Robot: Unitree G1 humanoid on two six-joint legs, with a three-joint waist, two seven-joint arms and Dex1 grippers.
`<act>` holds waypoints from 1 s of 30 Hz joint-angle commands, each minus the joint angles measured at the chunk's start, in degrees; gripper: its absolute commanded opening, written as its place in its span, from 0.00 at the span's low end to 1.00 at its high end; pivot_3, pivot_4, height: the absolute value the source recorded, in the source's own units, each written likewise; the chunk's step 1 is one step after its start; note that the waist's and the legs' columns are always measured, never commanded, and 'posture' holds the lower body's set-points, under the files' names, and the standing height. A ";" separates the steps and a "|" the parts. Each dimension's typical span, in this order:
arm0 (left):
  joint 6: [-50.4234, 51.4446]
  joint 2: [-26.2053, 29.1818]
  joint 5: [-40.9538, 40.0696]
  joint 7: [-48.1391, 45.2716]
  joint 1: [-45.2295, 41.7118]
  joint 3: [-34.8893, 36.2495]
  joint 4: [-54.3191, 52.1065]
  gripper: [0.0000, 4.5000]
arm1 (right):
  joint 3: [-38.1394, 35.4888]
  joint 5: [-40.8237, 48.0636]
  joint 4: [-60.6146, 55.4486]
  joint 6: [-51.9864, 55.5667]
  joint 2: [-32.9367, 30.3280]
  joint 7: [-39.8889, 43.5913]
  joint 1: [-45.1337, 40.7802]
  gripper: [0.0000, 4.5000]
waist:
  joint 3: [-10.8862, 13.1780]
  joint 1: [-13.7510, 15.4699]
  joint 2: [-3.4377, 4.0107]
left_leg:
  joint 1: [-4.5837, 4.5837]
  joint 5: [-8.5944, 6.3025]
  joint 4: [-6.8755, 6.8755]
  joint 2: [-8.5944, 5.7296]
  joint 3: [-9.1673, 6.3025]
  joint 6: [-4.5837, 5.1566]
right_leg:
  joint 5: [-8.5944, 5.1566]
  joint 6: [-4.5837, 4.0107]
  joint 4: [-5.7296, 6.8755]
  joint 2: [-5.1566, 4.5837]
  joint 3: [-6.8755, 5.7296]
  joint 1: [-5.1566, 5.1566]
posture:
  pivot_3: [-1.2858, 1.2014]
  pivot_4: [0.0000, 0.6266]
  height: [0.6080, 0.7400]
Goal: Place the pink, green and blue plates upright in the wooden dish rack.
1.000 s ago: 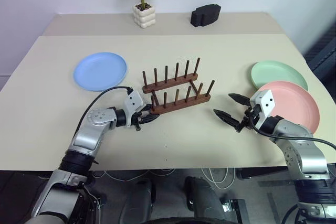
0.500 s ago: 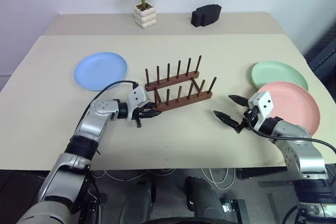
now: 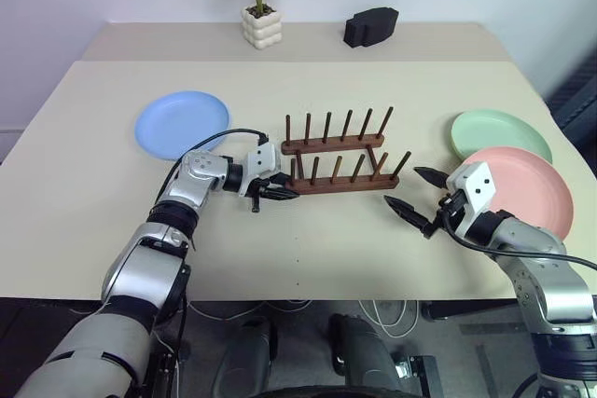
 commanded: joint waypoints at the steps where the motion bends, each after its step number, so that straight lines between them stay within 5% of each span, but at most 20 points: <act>1: -1.72 -0.60 1.52 -0.22 -1.11 0.20 2.20 0.17 | -1.74 1.01 -3.49 1.12 -0.62 -1.01 -0.17 1.00 | 0.00 -0.01 0.00 | 0.00 0.00 0.00 0.00 0.00 0.00 | 0.00 0.01 0.00 0.00 0.00 0.00 | 0.52 0.24 0.93; 4: -1.88 -0.66 1.66 -0.44 -1.56 0.59 3.37 0.17 | -1.49 1.04 -3.62 1.82 -0.64 -1.29 -0.77 1.00 | 0.00 0.00 0.00 | 0.00 0.00 0.01 0.00 -0.02 0.00 | 0.00 0.01 0.01 0.00 0.00 0.00 | 0.52 0.24 0.93; 11: 0.46 0.39 0.32 0.07 -1.73 3.73 3.22 0.95 | -1.14 0.24 -1.32 0.68 -0.81 -0.33 -1.56 1.00 | 0.00 -0.19 0.00 | 0.00 -0.01 0.00 -0.01 -0.03 0.02 | 0.00 0.05 0.01 0.01 -0.03 0.00 | 0.52 0.24 0.93; 17: 6.02 5.73 -1.53 0.17 4.42 6.46 -5.28 1.00 | -1.61 -0.92 0.40 0.24 -2.57 1.04 0.30 0.94 | 0.00 -0.97 0.00 | 0.03 -0.02 -0.04 0.06 -0.04 0.03 | 0.01 0.05 0.05 0.03 -0.03 -0.01 | 0.52 0.24 0.93; 19: 9.03 7.84 -2.43 0.39 7.63 7.35 -9.87 0.88 | -0.82 -1.99 0.96 0.33 -3.78 1.59 1.02 0.82 | 0.00 -1.41 0.00 | 0.04 -0.02 -0.05 0.15 -0.07 0.03 | 0.01 0.05 0.06 0.03 -0.05 -0.01 | 0.52 0.24 0.93; 21: 11.71 9.53 -3.75 -0.44 11.50 7.80 -16.16 0.71 | 0.07 -2.39 1.28 0.09 -4.63 2.69 1.41 0.58 | -0.01 -1.66 0.02 | 0.08 -0.02 -0.06 0.20 -0.05 0.03 | 0.01 0.04 0.08 0.04 -0.04 -0.01 | 0.52 0.24 0.93; 26: 18.16 10.30 -6.43 1.44 20.20 7.59 -34.25 0.12 | 3.31 -2.52 1.66 1.48 -4.82 4.98 0.15 0.00 | -0.01 -1.47 0.02 | 0.11 -0.02 -0.08 0.25 -0.04 0.03 | 0.00 0.02 0.09 0.06 -0.03 0.00 | 0.52 0.24 0.93; 27: 19.25 9.99 -6.31 2.55 21.53 7.30 -37.30 0.01 | 4.29 -3.46 2.06 1.11 -4.75 4.95 -0.10 0.00 | -0.01 -1.36 0.02 | 0.10 -0.02 -0.06 0.26 -0.04 0.03 | 0.00 0.01 0.08 0.06 -0.02 0.00 | 0.52 0.24 0.93; 30: 24.65 8.32 -6.82 5.60 25.51 6.04 -46.07 0.00 | 7.47 -7.63 5.19 -1.23 -3.99 3.45 -1.45 0.00 | -0.01 -1.02 0.01 | 0.07 -0.02 -0.03 0.22 -0.05 0.03 | -0.08 -0.14 0.06 0.01 -0.02 0.02 | 0.52 0.24 0.93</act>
